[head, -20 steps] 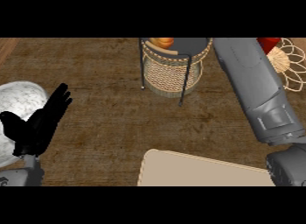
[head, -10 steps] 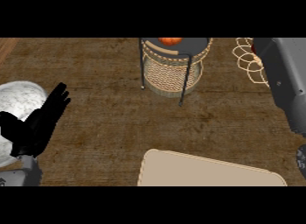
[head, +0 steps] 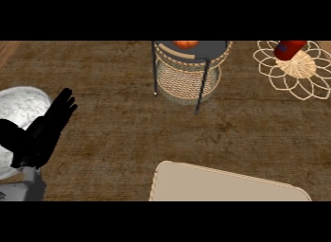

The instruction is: Pick the squash from the tray and place it in the tiered basket

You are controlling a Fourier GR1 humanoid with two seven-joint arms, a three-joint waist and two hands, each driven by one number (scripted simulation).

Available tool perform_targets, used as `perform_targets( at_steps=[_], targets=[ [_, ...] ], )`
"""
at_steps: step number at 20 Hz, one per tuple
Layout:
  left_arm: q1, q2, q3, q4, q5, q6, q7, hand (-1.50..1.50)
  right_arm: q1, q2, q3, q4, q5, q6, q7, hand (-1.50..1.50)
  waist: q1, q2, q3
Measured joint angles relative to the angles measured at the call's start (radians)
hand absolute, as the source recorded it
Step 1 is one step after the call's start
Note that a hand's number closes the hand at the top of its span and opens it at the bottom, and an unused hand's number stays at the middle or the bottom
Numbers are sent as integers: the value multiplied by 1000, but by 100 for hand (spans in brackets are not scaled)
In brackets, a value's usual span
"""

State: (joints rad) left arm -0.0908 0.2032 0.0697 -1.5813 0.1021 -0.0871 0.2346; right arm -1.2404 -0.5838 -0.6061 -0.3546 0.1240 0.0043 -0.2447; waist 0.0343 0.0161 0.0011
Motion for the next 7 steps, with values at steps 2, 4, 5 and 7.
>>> perform_targets(
  at_steps=[2,4,5,7],
  targets=[
    [0,-4,-6,-13,-6,5,7,0,20,-54,-15,17,-12,39,-20,-150,2,1,1],
    [-8,-3,-3,-15,-1,3,17,0,32,-104,-26,39,-20,79,-27,-150,5,2,1],
    [-13,-12,-12,-12,-9,9,14,0,32,-128,-28,48,-21,94,-29,-150,7,4,1],
    [-22,-8,-7,-2,-8,3,7,0,42,-164,-31,66,-21,121,-43,-150,10,5,1]
  ],
)
